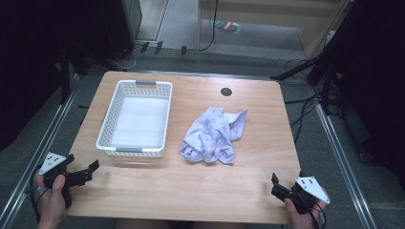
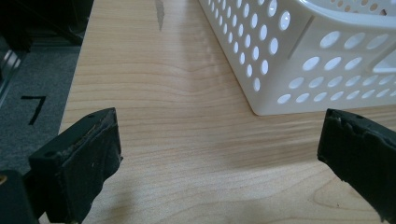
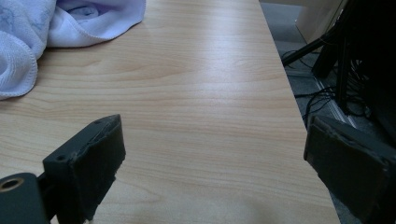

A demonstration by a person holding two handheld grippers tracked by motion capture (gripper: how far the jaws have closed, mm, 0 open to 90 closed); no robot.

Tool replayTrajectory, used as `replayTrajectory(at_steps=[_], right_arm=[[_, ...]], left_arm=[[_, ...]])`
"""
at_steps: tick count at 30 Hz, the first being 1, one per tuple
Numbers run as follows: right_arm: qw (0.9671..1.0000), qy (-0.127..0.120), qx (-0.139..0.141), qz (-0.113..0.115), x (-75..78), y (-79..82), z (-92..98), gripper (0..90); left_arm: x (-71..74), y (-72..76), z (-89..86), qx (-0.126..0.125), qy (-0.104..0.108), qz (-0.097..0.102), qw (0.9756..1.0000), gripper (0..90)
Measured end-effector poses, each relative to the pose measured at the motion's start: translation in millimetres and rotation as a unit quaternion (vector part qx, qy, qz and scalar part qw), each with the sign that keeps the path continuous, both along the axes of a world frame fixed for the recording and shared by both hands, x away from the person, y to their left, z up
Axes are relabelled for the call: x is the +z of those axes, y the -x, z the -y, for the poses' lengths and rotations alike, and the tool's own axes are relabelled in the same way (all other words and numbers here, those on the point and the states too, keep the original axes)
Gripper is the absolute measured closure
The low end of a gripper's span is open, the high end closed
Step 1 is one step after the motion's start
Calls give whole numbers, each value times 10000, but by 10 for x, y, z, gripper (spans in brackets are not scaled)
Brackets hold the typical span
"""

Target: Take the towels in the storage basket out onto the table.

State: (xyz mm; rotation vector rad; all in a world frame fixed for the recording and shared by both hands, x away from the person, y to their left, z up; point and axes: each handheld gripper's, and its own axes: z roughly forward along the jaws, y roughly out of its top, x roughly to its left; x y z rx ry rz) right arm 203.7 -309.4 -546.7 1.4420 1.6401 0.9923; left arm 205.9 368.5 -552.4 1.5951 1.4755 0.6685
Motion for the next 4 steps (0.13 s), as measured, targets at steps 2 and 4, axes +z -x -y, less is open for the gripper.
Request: replayTrajectory(at_steps=[2, 4], right_arm=[[10000, 1, 1, 2, 0, 0, 1, 54], [10000, 5, 2, 5, 0, 0, -1, 53]], left_arm=[[2, 6, -8, -14, 57, 63, 10000, 2], [4, 17, -14, 22, 80, 145, 9999, 2]])
